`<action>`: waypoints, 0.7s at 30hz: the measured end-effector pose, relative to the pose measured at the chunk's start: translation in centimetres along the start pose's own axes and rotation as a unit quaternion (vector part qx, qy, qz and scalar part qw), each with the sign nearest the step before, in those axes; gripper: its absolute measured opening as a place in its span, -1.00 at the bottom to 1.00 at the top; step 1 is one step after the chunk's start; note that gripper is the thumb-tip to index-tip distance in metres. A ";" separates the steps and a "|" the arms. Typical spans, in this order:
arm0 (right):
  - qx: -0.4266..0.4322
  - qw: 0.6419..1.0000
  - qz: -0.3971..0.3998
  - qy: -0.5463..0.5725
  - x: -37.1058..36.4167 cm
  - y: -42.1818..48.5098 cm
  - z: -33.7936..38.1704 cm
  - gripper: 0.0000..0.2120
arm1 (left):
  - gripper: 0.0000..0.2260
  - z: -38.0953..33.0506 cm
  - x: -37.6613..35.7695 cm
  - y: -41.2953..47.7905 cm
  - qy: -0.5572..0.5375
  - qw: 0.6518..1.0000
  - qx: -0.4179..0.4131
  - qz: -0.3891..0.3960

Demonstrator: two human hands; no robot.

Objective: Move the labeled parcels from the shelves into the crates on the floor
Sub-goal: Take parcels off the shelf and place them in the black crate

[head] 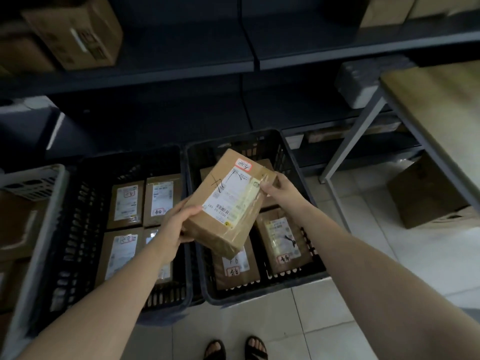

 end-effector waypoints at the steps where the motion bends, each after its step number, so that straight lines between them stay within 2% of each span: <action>1: -0.001 0.999 0.013 0.036 -0.2 -0.3 0.7 -0.34 | -0.59 -0.4 0.2 -0.5 -0.005 1.000 -0.001 0.006; 3: -0.042 0.994 0.042 0.094 -0.7 -0.3 0.6 -0.34 | -0.66 -1.1 1.0 -1.1 -0.015 1.000 -0.003 0.001; 6: -0.126 0.980 0.087 0.124 -1.6 -0.5 -0.1 -0.34 | -0.74 -1.5 2.3 -1.8 -0.024 1.000 0.008 -0.011; 8: -0.146 0.969 0.118 0.160 -2.0 -0.6 -0.3 -0.41 | -0.79 -1.6 2.8 -2.0 -0.030 0.999 0.016 -0.018; 10: -0.154 0.961 0.162 0.164 -2.6 -1.0 0.0 -0.53 | -0.79 -1.9 3.1 -2.2 -0.035 0.999 0.010 -0.018; 12: -0.167 0.953 0.202 0.151 -3.3 -1.6 0.2 -0.57 | -0.71 -1.9 3.6 -2.0 -0.035 0.999 -0.001 -0.028; 14: -0.167 0.952 0.214 0.138 -3.8 -1.7 0.1 -0.50 | -0.67 -1.9 4.7 -1.7 -0.032 0.996 -0.017 -0.085; 17: -0.149 0.967 0.156 0.134 -3.7 -1.0 0.0 -0.37 | -0.51 -2.2 5.9 -1.7 0.007 0.984 -0.029 -0.176; 19: -0.136 0.967 0.119 0.179 -3.8 -0.5 -0.2 -0.10 | -0.38 -2.2 5.8 -1.7 0.025 0.981 -0.020 -0.194; 21: -0.115 0.955 0.125 0.242 -4.9 -0.2 -0.2 0.13 | -0.24 -1.6 4.7 -1.5 -0.028 0.986 0.002 -0.165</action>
Point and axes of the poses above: each hand's wrist, its own y-axis towards the middle knuckle, its own x-axis out of the back of the hand, z = x × y, the point moved 8 cm from there along y, towards the middle knuckle, and after that the axes turned 15 degrees about z, right-handed, at the moved point
